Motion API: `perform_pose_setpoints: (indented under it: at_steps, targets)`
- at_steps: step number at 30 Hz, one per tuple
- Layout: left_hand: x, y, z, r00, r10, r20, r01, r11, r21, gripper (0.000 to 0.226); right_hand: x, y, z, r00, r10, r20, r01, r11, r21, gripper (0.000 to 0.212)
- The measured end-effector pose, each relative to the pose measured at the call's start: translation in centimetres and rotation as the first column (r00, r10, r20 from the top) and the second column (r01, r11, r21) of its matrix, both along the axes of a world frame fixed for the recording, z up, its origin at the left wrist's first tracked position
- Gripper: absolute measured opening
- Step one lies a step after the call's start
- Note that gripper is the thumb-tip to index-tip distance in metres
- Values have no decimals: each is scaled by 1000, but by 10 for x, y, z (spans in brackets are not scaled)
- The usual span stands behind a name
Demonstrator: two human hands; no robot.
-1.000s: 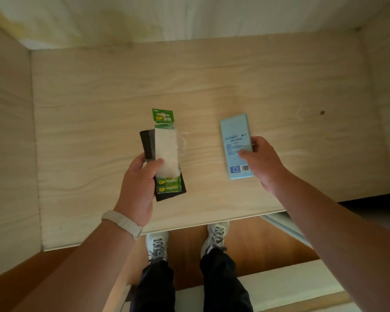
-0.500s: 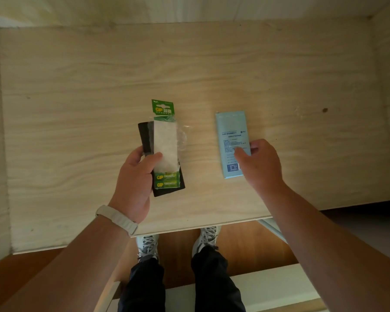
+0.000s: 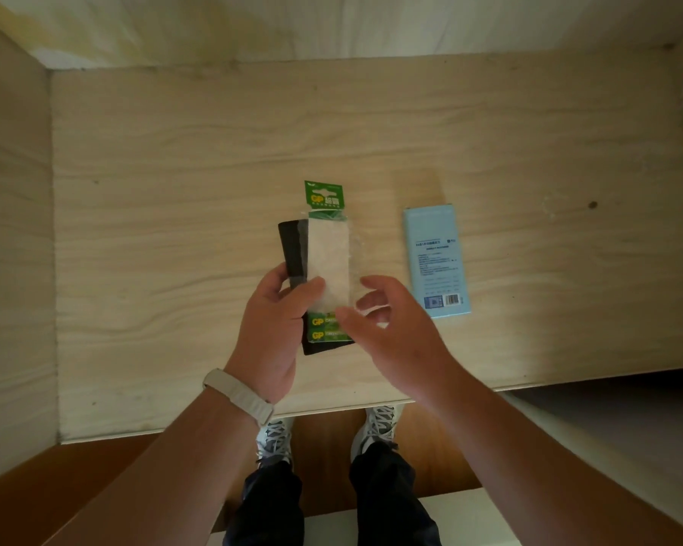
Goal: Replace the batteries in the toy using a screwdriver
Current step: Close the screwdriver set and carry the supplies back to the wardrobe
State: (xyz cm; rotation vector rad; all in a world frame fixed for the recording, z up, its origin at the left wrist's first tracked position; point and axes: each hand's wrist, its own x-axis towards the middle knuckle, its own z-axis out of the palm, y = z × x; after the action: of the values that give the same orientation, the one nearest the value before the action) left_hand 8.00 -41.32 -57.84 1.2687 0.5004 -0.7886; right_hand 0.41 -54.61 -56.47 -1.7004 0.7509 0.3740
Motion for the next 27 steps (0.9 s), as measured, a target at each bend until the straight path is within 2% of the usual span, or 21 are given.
perform_pose_setpoints:
  at_steps: [3,5,8,10,17,22,27]
  targets:
    - [1,6,-1,1000,-5,27,5,1000,-25,32,9,13,-2,999,-37,29,35,997,70,34]
    - [2,12,-2,999,10,43,-8,999,-36,34,12,19,-6,998,-34,59,30,997,73,28]
    - [3,19,-3,999,27,47,-24,998,-54,38,15,24,-9,995,-66,69,59,994,92,26]
    - [5,24,-4,999,27,37,-25,998,-61,31,16,27,-12,993,-104,58,97,989,116,27]
    - [10,40,-14,999,40,31,-42,997,63,23,19,25,-17,983,-183,-6,182,972,149,28]
    - [20,52,-16,998,32,45,-37,992,121,18,24,11,-24,979,-204,-15,204,978,44,27]
    - [30,54,-22,996,-37,82,20,980,198,18,23,1,-39,991,-131,-5,130,985,-114,28]
